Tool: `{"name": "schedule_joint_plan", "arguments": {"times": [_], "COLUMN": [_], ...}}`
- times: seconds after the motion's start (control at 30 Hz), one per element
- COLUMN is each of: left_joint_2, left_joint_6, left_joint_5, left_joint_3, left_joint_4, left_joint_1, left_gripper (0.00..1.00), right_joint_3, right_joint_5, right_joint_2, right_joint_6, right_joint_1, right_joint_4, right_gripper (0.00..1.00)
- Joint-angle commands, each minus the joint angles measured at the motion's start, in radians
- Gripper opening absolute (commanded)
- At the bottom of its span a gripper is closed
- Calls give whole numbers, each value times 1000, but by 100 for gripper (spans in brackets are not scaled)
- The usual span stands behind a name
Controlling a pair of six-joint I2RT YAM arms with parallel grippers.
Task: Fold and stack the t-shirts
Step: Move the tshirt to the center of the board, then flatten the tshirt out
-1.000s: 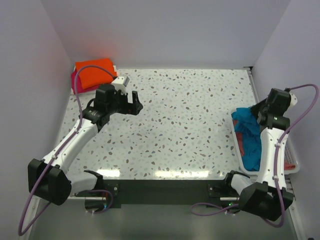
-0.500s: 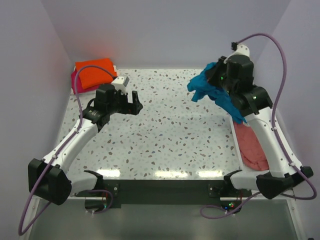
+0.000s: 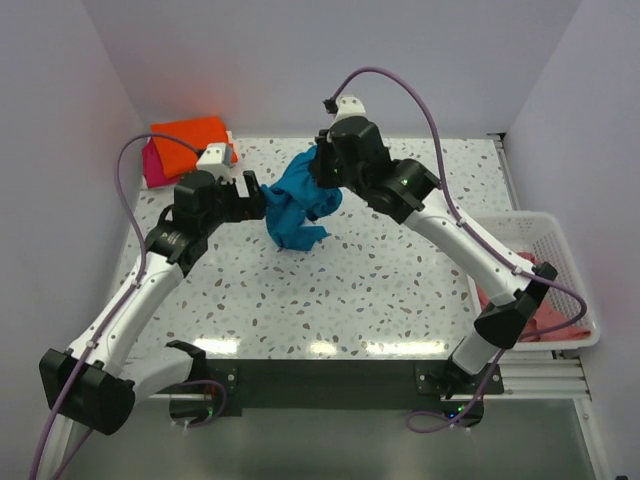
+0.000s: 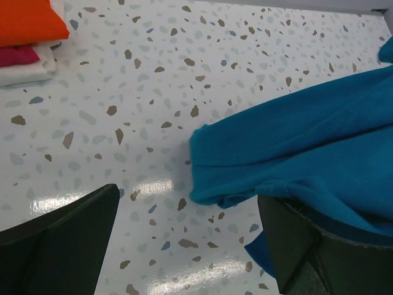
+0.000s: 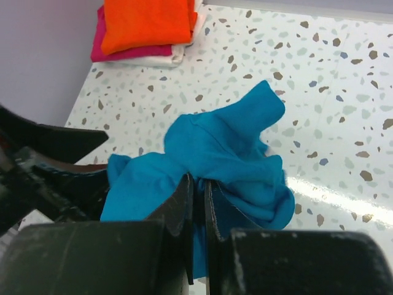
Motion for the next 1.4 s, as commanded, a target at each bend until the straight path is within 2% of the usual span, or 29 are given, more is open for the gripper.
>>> {"name": "schedule_joint_plan", "arguments": {"times": [0.0, 0.1, 0.13, 0.17, 0.2, 0.27, 0.33, 0.43, 0.6, 0.73, 0.97, 1.13, 1.37], "left_joint_2": [-28, -13, -5, -2, 3, 26, 55, 93, 202, 277, 375, 432, 475], "left_joint_6": [-50, -86, -97, -111, -144, -178, -224, -266, -304, -372, -436, -447, -449], "left_joint_5": [-69, -32, -18, 14, 25, 82, 88, 77, 47, -18, -180, -225, -239], "left_joint_3": [28, 12, 2, -22, -37, -91, -149, -215, -238, -240, -205, -173, -156], "left_joint_4": [22, 40, 52, 66, 93, 129, 172, 236, 295, 356, 353, 342, 339], "left_joint_1": [8, 8, 8, 6, 6, 2, -3, -14, -23, -26, -54, -54, -54], "left_gripper": [100, 100, 100, 100, 100, 100, 100, 100, 98, 91, 80, 76, 71], "right_joint_3": [53, -58, -156, -209, -258, -359, -434, -564, -760, -870, -880, -805, -760], "right_joint_5": [-7, -117, -139, -170, -197, -225, -190, -178, -172, -171, -168, -136, -55], "right_joint_2": [14, 25, 19, 13, 7, 8, -2, -73, -182, -209, -127, -24, 91], "right_joint_6": [-20, 21, 33, 42, 55, 56, 33, 38, 85, 113, 161, 167, 187], "right_joint_1": [-52, -184, -224, -312, -357, -451, -474, -471, -462, -436, -377, -302, -267], "right_joint_4": [-4, 11, 28, 48, 86, 86, 79, 115, 206, 267, 348, 373, 366], "right_gripper": [0, 0, 0, 3, 15, 30, 56, 67, 65, 64, 61, 59, 53]}}
